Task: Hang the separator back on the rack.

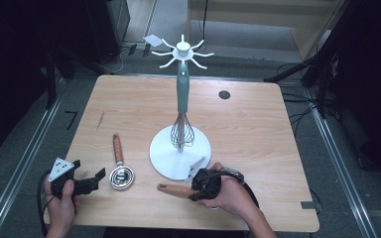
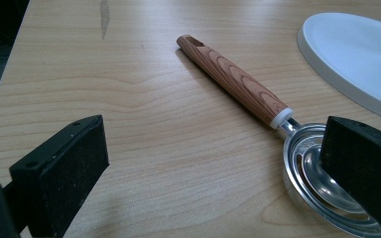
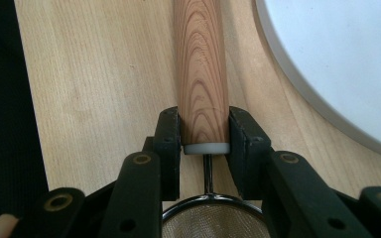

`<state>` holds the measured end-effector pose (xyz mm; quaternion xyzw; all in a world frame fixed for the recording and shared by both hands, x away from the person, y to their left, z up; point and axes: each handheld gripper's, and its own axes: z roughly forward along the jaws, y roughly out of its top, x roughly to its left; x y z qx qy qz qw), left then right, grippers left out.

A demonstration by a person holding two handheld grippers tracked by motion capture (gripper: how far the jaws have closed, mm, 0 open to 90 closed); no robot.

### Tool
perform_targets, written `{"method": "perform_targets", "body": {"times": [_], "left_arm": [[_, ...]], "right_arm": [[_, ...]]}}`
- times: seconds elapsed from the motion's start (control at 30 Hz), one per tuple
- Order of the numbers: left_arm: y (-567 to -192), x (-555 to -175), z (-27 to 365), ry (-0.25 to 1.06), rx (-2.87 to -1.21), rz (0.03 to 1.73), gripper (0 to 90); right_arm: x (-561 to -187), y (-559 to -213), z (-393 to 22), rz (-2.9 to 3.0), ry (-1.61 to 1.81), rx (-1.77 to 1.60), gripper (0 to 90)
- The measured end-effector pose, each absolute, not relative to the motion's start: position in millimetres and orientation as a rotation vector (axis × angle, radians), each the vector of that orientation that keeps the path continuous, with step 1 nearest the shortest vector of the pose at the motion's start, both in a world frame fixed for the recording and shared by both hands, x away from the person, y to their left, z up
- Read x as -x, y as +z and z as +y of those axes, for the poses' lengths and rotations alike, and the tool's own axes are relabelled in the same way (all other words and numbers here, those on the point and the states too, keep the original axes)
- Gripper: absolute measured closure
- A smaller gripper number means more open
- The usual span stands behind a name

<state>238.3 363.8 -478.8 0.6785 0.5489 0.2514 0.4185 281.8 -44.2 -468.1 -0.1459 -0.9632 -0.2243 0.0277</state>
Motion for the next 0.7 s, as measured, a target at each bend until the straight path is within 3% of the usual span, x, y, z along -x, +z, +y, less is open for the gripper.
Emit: {"method": "perform_targets", "body": {"times": [0.7], "left_arm": [[-479, -239, 364, 0.63, -1.703, 1.374, 0.0]], "right_arm": [[-284, -453, -88, -2.872, -0.936, 0.688, 71.1]]}}
